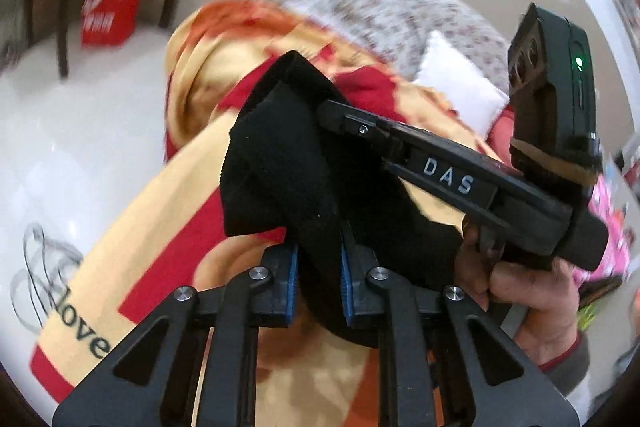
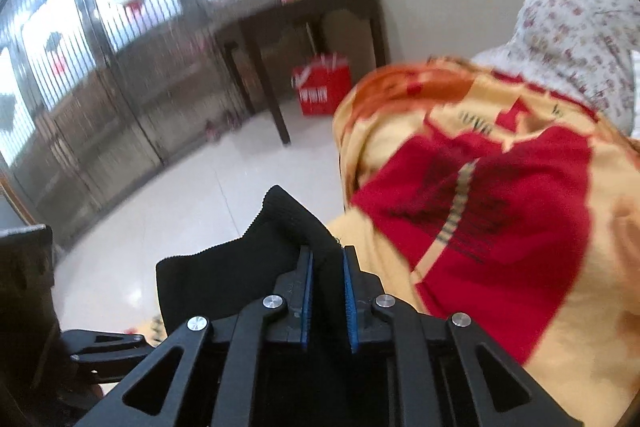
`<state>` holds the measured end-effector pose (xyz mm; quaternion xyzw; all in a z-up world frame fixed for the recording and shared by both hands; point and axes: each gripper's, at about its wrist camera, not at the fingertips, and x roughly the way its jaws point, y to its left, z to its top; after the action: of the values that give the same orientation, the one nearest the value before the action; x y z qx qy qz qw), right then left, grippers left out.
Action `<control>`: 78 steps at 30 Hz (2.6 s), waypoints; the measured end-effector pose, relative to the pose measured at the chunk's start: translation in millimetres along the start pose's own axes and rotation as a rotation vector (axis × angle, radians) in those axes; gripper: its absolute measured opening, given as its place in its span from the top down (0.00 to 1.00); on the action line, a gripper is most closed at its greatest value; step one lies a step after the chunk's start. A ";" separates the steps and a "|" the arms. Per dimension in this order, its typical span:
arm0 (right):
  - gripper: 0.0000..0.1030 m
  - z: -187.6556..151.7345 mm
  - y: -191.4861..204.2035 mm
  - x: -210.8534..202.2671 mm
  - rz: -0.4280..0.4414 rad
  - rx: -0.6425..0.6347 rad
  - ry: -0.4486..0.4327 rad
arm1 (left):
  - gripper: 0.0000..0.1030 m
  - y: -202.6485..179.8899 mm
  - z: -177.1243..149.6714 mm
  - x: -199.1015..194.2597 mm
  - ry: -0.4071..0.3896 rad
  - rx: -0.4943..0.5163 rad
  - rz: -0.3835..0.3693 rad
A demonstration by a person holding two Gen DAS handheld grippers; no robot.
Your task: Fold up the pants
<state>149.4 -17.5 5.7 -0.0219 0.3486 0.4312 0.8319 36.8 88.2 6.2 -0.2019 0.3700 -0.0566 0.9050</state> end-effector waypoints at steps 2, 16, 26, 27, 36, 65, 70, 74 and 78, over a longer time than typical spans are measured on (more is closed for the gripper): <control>0.88 -1.0 -3.8 -31.9 0.001 0.033 -0.059 | 0.85 -25.2 -2.6 -11.2 -0.043 0.085 -0.014; 0.23 -136.4 -96.9 -204.9 0.111 0.776 -0.396 | 0.85 -131.6 -77.7 18.1 0.004 0.442 -0.077; 0.63 -140.0 -95.6 -145.9 0.092 0.771 -0.192 | 0.85 -146.2 -99.8 20.9 0.013 0.506 -0.023; 0.69 -136.2 -91.6 -146.5 0.064 0.734 -0.196 | 0.85 -146.5 -100.3 19.8 0.011 0.511 -0.015; 0.84 -126.6 -91.3 -202.2 -0.133 0.565 -0.214 | 0.84 -174.6 -90.2 4.6 0.097 0.521 -0.199; 0.57 -163.9 -83.2 -193.5 -0.562 0.312 0.115 | 0.82 -153.3 -52.7 85.0 0.176 0.511 0.015; 0.51 -207.1 -82.8 -203.1 -0.581 0.330 0.082 | 0.81 -153.6 -59.4 90.2 0.179 0.524 0.021; 0.51 -202.6 -92.4 -214.7 -0.559 0.402 0.045 | 0.78 -152.8 -61.1 85.5 0.164 0.523 0.044; 0.51 -187.1 -88.9 -221.3 -0.613 0.369 0.001 | 0.60 -145.6 -57.1 83.7 0.156 0.481 0.075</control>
<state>24.4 -291.7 -26.7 0.0247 0.3982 0.0913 0.9124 64.2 -84.2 -25.5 0.0379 0.4221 -0.1248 0.8971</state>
